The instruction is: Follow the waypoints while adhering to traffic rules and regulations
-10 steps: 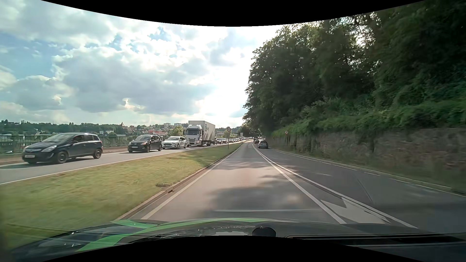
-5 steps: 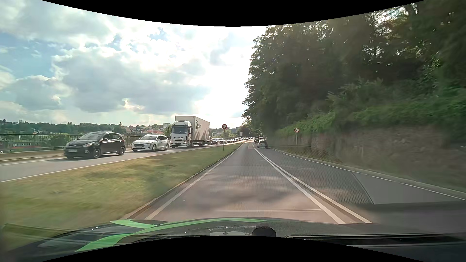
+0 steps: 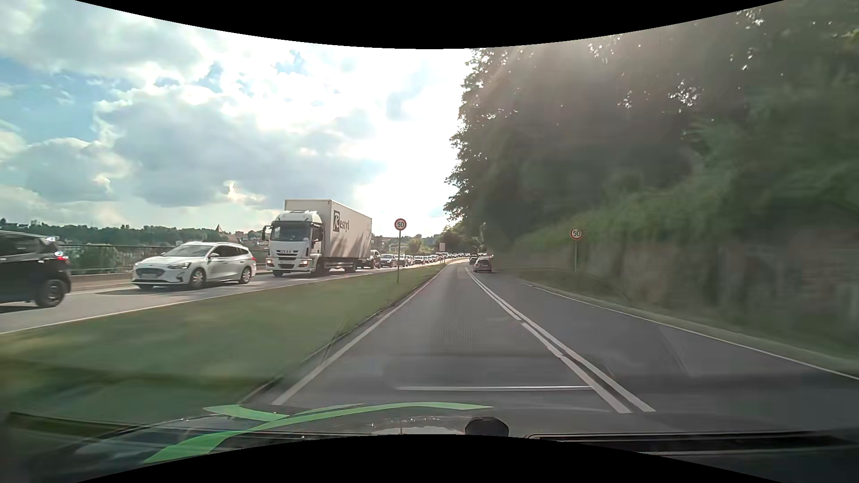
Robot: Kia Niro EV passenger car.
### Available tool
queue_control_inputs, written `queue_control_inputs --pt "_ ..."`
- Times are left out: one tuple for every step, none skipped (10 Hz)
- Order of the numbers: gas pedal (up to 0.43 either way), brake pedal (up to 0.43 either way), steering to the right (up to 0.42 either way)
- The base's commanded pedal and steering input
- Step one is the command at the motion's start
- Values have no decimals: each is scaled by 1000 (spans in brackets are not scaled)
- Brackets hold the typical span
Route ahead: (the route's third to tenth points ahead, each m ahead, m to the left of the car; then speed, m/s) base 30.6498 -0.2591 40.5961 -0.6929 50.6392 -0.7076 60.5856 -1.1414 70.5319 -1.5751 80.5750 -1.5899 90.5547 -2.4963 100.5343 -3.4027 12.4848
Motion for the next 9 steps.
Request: queue_control_inputs --pt "39 0 3" --pt "47 0 3" --pt "59 0 3" --pt "67 0 3" --pt "67 0 2" --pt "79 0 3" --pt "79 0 2" --pt "79 0 2" --pt "79 0 1"
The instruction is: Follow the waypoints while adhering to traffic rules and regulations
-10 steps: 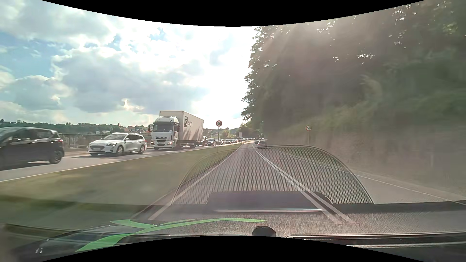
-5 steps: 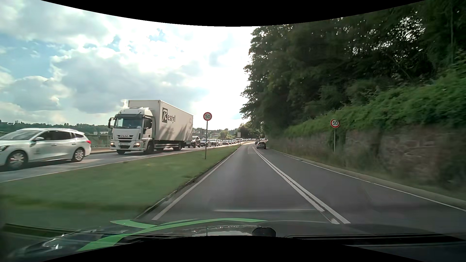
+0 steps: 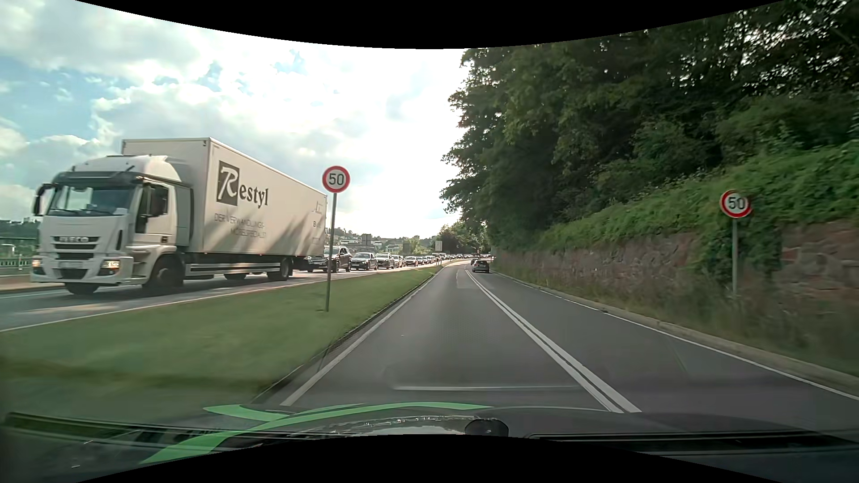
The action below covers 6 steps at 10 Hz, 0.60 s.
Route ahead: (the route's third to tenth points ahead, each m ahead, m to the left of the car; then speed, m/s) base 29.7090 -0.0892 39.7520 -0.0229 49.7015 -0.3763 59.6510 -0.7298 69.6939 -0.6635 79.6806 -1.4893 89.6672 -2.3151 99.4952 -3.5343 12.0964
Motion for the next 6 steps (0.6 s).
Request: queue_control_inputs --pt "87 0 1" --pt "98 0 3" --pt "118 0 3" --pt "118 0 3" --pt "118 0 3" --pt "130 0 2"
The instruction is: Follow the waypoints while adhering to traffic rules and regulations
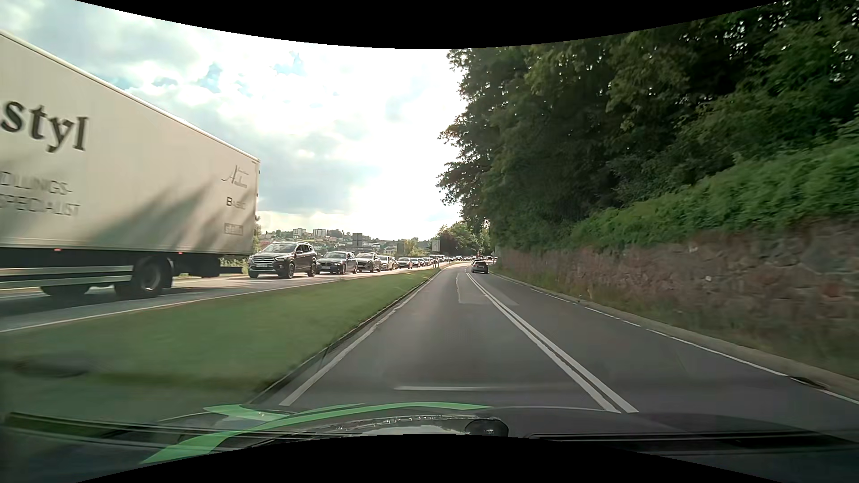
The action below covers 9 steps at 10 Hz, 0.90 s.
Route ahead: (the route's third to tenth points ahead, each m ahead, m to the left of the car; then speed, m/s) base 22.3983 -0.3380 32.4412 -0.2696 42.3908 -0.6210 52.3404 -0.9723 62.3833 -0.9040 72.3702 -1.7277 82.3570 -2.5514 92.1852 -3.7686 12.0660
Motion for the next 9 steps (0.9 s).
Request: queue_control_inputs --pt "130 0 2" --pt "130 0 2" --pt "130 0 1" --pt "150 0 1" --pt "150 0 1" --pt "157 0 1" --pt "169 0 1" --pt "169 0 1" --pt "169 0 0"
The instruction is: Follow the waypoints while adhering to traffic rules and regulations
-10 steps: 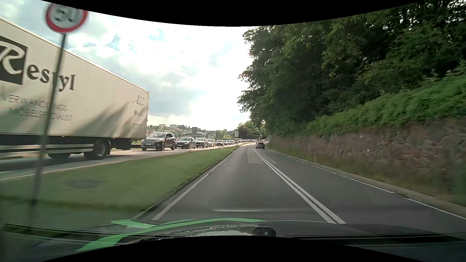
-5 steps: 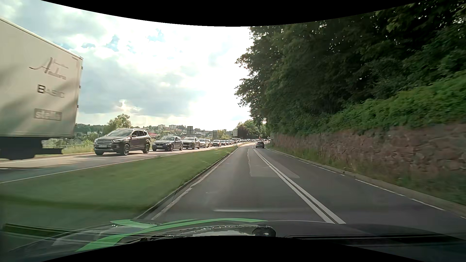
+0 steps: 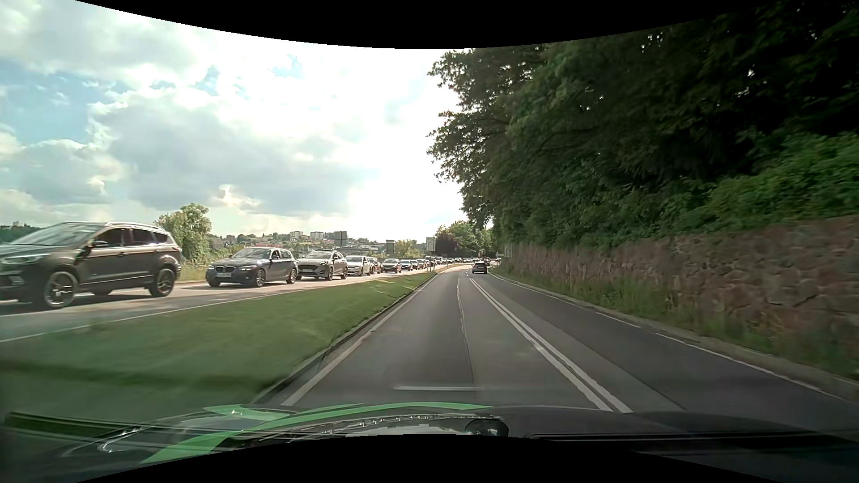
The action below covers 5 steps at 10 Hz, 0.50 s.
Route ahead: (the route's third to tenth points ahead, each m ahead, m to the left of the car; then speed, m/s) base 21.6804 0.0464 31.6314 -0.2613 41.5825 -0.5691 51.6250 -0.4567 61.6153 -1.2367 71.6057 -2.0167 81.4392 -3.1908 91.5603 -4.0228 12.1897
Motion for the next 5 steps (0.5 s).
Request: queue_control_inputs --pt "169 0 1" --pt "169 0 1" --pt "157 0 1" --pt "157 0 1" --pt "157 0 1"
